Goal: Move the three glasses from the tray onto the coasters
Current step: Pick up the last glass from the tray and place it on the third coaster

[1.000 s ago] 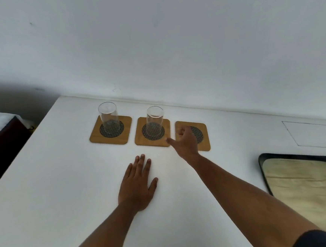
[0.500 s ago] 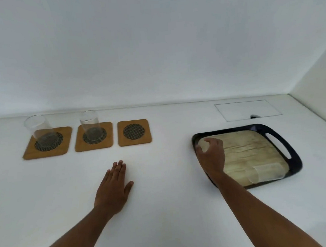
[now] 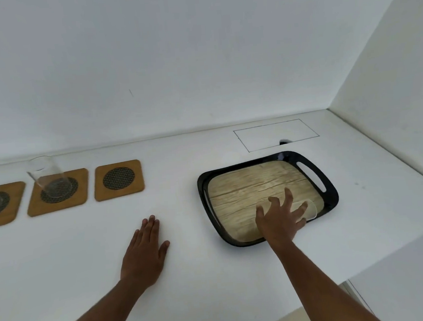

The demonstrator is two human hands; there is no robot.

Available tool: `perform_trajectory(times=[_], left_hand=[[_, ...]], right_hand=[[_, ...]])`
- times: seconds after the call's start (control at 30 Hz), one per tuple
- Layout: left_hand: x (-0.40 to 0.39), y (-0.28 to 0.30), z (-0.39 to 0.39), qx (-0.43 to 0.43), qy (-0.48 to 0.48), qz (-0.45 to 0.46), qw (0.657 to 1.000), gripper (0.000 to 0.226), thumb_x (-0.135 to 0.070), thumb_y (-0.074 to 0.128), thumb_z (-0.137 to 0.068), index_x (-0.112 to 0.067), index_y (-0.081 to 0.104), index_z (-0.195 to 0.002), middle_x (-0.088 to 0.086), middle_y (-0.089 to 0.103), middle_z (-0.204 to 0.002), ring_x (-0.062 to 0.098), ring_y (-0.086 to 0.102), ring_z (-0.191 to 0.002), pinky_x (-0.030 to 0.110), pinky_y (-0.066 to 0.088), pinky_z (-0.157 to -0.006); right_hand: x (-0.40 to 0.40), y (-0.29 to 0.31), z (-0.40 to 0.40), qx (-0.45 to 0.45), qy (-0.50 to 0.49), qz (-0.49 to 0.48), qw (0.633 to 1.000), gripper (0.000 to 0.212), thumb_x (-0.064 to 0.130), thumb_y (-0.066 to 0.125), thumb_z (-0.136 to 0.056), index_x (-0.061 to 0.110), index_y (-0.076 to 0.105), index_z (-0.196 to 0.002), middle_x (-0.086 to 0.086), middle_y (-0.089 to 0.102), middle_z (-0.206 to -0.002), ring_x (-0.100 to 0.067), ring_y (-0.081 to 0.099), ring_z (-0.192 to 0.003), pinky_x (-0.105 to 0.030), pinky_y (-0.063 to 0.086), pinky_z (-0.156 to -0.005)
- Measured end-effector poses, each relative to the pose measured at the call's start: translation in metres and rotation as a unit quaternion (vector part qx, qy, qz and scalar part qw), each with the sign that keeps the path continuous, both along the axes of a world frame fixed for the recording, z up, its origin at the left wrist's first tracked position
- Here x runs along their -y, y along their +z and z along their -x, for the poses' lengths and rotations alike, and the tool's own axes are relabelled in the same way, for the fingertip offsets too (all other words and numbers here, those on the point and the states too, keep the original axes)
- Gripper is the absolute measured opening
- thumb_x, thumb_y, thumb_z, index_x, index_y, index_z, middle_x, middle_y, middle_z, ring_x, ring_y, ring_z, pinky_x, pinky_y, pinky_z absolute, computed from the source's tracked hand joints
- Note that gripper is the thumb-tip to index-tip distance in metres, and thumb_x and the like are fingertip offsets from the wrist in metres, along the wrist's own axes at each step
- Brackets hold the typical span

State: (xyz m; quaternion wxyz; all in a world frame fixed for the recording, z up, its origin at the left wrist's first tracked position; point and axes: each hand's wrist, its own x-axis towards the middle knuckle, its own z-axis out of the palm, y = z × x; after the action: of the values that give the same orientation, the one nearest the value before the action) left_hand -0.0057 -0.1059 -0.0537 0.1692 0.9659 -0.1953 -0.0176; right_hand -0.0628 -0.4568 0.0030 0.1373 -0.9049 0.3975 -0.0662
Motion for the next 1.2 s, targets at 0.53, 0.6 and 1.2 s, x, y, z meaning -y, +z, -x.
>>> perform_trajectory(times=[0.53,0.6,1.2], left_hand=[[0.002,0.0,0.008,-0.017,0.023,0.002,1.0,0.078,-0.059,0.01,-0.092,-0.015,0.011,-0.157,-0.004,0.005,-0.166,0.011,0.0,-0.152,0.032,0.011,-0.123],[0.002,0.002,0.006,-0.027,0.021,0.003,0.999,0.08,-0.059,0.01,-0.09,-0.014,0.01,-0.157,-0.001,0.005,-0.167,0.012,-0.001,-0.152,0.031,0.008,-0.123],[-0.001,0.117,-0.033,-0.447,0.155,0.575,0.667,0.067,-0.049,0.077,-0.077,-0.01,0.058,-0.128,0.01,0.066,-0.128,0.027,0.071,-0.108,0.042,0.055,-0.097]], right_hand=[[0.015,-0.011,-0.026,0.127,0.136,0.067,0.98,0.033,0.012,0.083,-0.073,0.007,0.062,-0.097,-0.019,0.046,-0.142,-0.042,0.035,-0.14,-0.053,0.056,-0.087],[-0.003,0.002,-0.028,0.22,0.152,0.002,0.964,0.034,0.013,0.08,-0.072,0.011,0.054,-0.094,-0.016,0.045,-0.142,-0.042,0.042,-0.13,-0.042,0.047,-0.078],[-0.217,0.042,-0.062,0.335,0.407,-0.282,0.802,0.074,0.013,0.085,-0.073,0.005,0.046,-0.135,0.0,0.048,-0.141,-0.003,0.051,-0.132,-0.028,0.051,-0.109]])
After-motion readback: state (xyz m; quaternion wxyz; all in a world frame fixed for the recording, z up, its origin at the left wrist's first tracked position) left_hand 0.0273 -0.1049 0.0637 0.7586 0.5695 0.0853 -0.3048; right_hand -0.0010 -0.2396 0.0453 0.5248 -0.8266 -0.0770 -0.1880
